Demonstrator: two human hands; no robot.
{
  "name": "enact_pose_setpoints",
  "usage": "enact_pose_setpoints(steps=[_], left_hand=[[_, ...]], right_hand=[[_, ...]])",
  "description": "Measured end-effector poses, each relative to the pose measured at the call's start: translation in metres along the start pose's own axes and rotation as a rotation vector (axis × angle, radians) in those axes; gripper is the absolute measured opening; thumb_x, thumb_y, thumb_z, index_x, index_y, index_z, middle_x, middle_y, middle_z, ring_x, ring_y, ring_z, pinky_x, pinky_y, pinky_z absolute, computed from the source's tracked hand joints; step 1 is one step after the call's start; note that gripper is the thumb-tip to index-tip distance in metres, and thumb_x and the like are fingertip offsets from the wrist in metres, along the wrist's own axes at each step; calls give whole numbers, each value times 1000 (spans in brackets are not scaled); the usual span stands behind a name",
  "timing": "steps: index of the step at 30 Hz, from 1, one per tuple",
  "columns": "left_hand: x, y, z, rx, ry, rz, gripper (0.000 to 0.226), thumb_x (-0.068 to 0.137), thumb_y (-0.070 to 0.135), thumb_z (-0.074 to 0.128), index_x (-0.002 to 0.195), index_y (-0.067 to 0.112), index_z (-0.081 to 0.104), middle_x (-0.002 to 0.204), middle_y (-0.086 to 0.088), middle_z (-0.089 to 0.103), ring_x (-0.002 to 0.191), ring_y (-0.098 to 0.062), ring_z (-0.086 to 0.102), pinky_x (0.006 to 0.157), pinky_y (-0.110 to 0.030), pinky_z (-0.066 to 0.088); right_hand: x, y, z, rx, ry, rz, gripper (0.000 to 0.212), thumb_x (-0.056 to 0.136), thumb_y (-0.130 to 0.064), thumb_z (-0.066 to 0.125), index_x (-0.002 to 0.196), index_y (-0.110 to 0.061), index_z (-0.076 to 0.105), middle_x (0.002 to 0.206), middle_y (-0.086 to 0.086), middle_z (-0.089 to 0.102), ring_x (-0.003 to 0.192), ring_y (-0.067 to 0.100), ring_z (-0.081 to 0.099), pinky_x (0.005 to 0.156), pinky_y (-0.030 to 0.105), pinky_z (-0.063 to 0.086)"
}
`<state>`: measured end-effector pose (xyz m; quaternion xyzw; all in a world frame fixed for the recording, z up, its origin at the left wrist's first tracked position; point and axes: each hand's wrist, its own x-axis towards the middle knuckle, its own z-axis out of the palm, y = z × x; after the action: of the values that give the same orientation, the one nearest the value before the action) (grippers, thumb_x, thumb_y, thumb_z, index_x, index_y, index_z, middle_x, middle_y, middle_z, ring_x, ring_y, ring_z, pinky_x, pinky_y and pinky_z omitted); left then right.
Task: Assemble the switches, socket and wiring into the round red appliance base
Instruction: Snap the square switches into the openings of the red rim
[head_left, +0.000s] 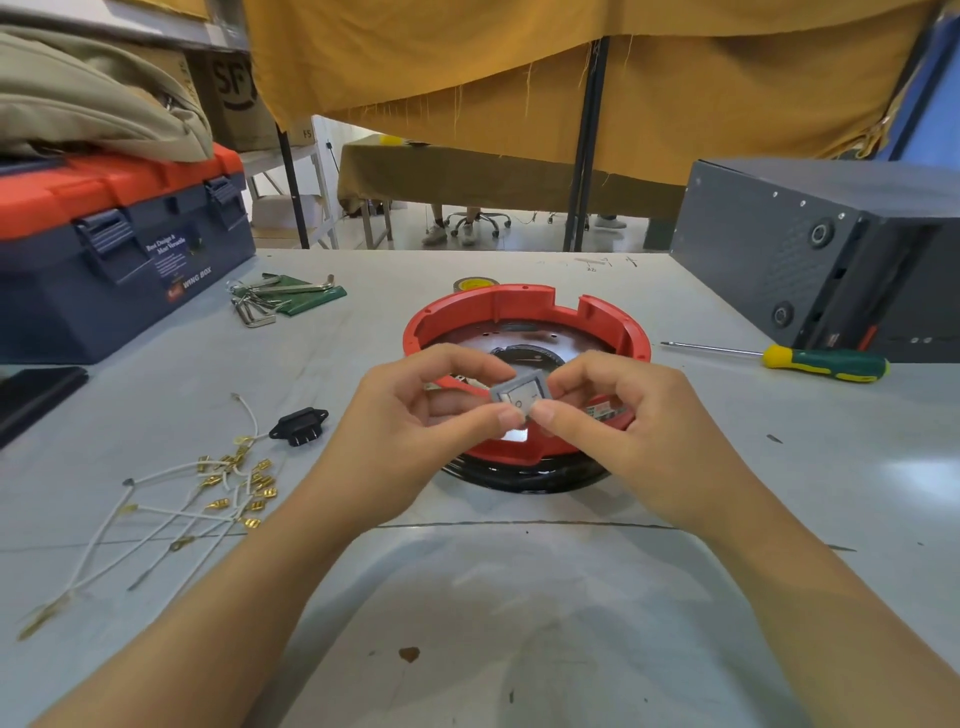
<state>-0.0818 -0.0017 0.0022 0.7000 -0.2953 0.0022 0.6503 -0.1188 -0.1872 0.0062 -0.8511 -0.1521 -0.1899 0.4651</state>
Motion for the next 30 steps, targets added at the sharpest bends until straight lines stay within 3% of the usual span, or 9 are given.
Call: enact_pose_setpoints(steps=[2, 5, 10, 13, 16, 19, 22, 25, 30], left_hand=[[1, 1, -3, -17, 10, 11, 25, 74, 18, 76, 98, 13, 69, 82, -6, 74, 76, -20, 71, 72, -23, 55], [3, 4, -8, 4, 25, 20, 22, 78, 18, 66, 100, 18, 70, 87, 0, 74, 78, -13, 69, 70, -18, 52], [3, 6, -12, 113, -13, 48, 24, 82, 21, 61, 105, 19, 68, 99, 1, 72, 86, -14, 68, 75, -20, 52], [3, 5, -14, 140, -90, 28, 34, 79, 20, 68, 113, 22, 66, 98, -1, 71, 85, -14, 67, 77, -21, 52], [2, 6, -13, 167, -161, 28, 41, 78, 21, 71, 117, 28, 63, 101, 10, 69, 93, -13, 66, 82, -23, 53], [2, 5, -12, 148, -155, 44, 44, 75, 22, 69, 118, 22, 62, 109, 3, 66, 95, -16, 67, 83, -23, 53], [2, 4, -10, 173, -161, 39, 44, 73, 24, 69, 117, 21, 63, 109, 0, 62, 90, -17, 65, 83, -26, 54], [0, 4, -7, 161, -177, 26, 46, 72, 23, 72, 116, 23, 62, 99, 7, 66, 81, -12, 64, 77, -20, 51], [-1, 3, -5, 258, -186, 54, 45, 74, 13, 77, 112, 27, 57, 103, 12, 65, 85, -15, 66, 79, -21, 53]], right_hand=[[-1, -1, 3, 2, -16, -21, 6, 83, -33, 65, 88, -36, 68, 83, -20, 66, 84, -1, 61, 70, 5, 44], [-1, -3, 7, -3, -30, -65, 22, 87, -26, 63, 88, -48, 61, 88, -27, 64, 88, -5, 60, 73, 4, 44], [-1, -3, 13, -63, -47, -92, 17, 87, -33, 58, 81, -48, 61, 84, -24, 64, 85, 2, 60, 73, 15, 48], [-1, -2, 13, -72, -39, -85, 18, 84, -44, 54, 78, -35, 69, 72, -16, 64, 81, 7, 60, 70, 21, 48], [-2, -1, 14, -121, -53, -107, 22, 81, -55, 47, 70, -42, 61, 63, -18, 59, 77, 9, 57, 64, 20, 45], [-2, -1, 11, -112, -55, -100, 15, 79, -52, 54, 68, -43, 59, 64, -18, 59, 73, 7, 58, 61, 15, 44], [-1, -1, 2, -26, -11, -65, 17, 82, -45, 65, 75, -29, 67, 71, -12, 64, 73, 5, 59, 61, 11, 43], [0, -3, -3, 53, -23, 15, 27, 77, -53, 60, 91, -31, 65, 81, -12, 66, 81, 2, 60, 66, 9, 44], [0, -2, -2, 22, -102, 34, 19, 81, -32, 64, 100, -33, 70, 82, -19, 68, 81, -1, 61, 70, 9, 45]])
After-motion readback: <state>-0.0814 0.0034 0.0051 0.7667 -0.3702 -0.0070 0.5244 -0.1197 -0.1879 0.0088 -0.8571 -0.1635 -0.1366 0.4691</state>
